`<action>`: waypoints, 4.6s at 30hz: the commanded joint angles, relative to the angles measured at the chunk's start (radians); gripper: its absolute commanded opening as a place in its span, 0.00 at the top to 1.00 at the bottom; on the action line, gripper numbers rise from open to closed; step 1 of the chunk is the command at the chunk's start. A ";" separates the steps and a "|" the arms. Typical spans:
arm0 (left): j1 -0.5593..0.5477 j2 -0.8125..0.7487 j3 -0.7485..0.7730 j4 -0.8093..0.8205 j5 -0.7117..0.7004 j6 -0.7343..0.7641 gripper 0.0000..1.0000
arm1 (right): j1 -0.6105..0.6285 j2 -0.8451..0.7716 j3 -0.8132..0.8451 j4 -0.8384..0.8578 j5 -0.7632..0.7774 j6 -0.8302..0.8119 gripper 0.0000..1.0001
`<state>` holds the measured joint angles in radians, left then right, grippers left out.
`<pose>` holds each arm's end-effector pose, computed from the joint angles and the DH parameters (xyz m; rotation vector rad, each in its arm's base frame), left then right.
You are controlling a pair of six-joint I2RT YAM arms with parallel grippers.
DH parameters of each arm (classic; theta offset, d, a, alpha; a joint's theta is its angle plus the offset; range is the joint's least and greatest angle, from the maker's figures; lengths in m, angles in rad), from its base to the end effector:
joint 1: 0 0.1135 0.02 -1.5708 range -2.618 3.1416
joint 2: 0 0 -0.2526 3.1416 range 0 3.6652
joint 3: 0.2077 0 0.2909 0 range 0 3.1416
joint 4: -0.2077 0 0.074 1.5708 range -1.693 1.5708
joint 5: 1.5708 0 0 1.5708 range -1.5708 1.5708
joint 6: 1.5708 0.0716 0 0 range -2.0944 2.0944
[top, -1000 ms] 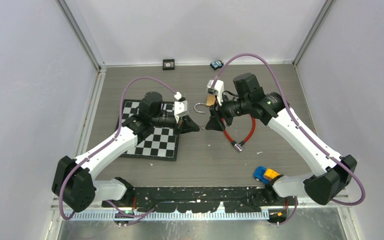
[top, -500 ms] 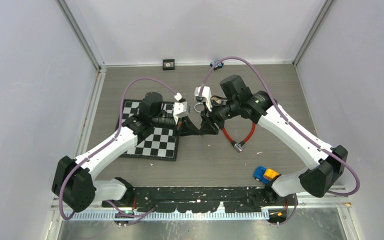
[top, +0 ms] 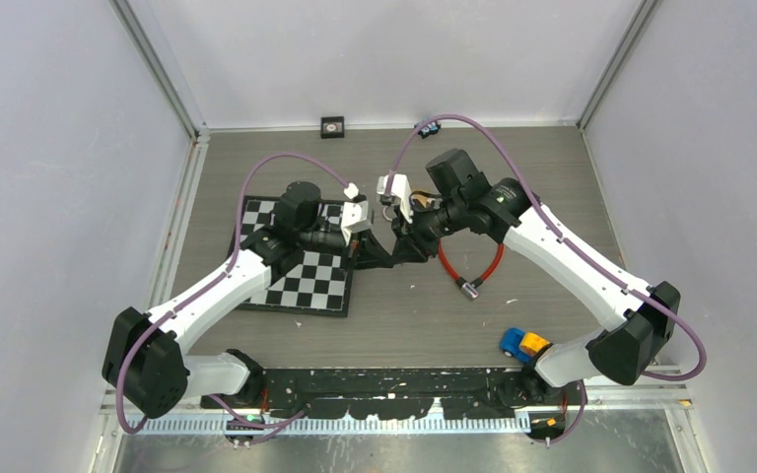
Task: Unlock with the key
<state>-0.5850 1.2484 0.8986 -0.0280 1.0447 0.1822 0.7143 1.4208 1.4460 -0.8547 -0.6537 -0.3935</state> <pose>0.2410 -0.2339 0.2713 1.3398 1.4203 -1.2727 0.2387 0.2646 0.3339 -1.5019 1.8389 0.9339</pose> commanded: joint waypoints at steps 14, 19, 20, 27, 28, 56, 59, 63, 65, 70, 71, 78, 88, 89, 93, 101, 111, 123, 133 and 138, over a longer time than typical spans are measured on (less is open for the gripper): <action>-0.001 -0.019 0.019 -0.007 0.031 -0.006 1.00 | 0.025 0.004 0.058 -0.013 0.028 -0.035 0.69; 0.000 -0.018 0.018 -0.010 0.031 -0.002 1.00 | 0.026 0.007 0.081 -0.020 0.048 -0.036 0.63; 0.000 -0.019 0.019 -0.012 0.031 -0.001 1.00 | 0.026 0.005 0.083 -0.020 0.052 -0.037 0.62; -0.001 -0.020 0.022 -0.014 0.034 0.000 1.00 | 0.028 0.001 0.077 -0.026 0.048 -0.043 0.64; 0.000 -0.020 0.021 -0.014 0.035 0.000 1.00 | 0.028 0.004 0.075 -0.027 0.045 -0.044 0.65; 0.001 -0.027 0.025 -0.023 0.033 0.002 1.00 | 0.049 0.010 0.049 -0.040 0.079 -0.063 0.99; 0.001 -0.029 0.023 -0.023 0.033 0.001 1.00 | 0.048 -0.001 0.038 -0.035 0.092 -0.061 0.99; 0.008 -0.039 0.018 -0.010 0.037 -0.004 1.00 | 0.037 -0.025 0.014 0.001 0.104 -0.025 0.99; 0.018 -0.047 0.006 0.020 0.041 -0.031 0.92 | 0.018 -0.040 0.007 0.026 0.079 0.010 0.99; 0.057 -0.072 -0.026 0.147 0.070 -0.110 0.61 | -0.043 -0.060 -0.014 0.099 -0.027 0.120 0.99; 0.062 -0.076 -0.032 0.162 0.069 -0.117 0.56 | -0.054 -0.061 -0.018 0.112 -0.047 0.141 0.99; 0.070 -0.060 -0.064 0.283 0.041 -0.163 0.38 | -0.096 -0.075 -0.039 0.195 -0.142 0.252 0.99; 0.070 -0.006 -0.068 0.434 0.021 -0.300 0.52 | -0.150 -0.092 -0.091 0.315 -0.217 0.376 0.99; 0.070 -0.004 -0.066 0.435 0.021 -0.307 0.55 | -0.151 -0.092 -0.090 0.316 -0.215 0.377 0.99; 0.070 0.009 -0.060 0.436 0.027 -0.336 0.66 | -0.152 -0.092 -0.093 0.321 -0.213 0.380 0.99; 0.070 0.033 -0.050 0.436 0.047 -0.363 0.82 | -0.159 -0.098 -0.098 0.325 -0.210 0.381 0.99; 0.070 0.029 -0.049 0.425 0.028 -0.373 1.00 | -0.159 -0.110 -0.131 0.324 -0.202 0.345 0.96; 0.063 -0.025 0.072 -0.150 -0.069 -0.008 1.00 | -0.140 -0.121 -0.098 0.209 -0.110 0.202 0.43; 0.042 -0.026 0.107 -0.265 -0.078 0.067 1.00 | -0.048 -0.056 -0.049 0.157 -0.036 0.119 0.45; 0.039 -0.025 0.109 -0.271 -0.068 0.068 1.00 | -0.024 -0.035 -0.038 0.152 -0.009 0.105 0.48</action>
<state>-0.5404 1.2453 0.9642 -0.2768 0.9646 0.2249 0.6750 1.3754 1.3602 -0.7040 -0.6880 -0.2573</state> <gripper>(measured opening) 0.021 0.534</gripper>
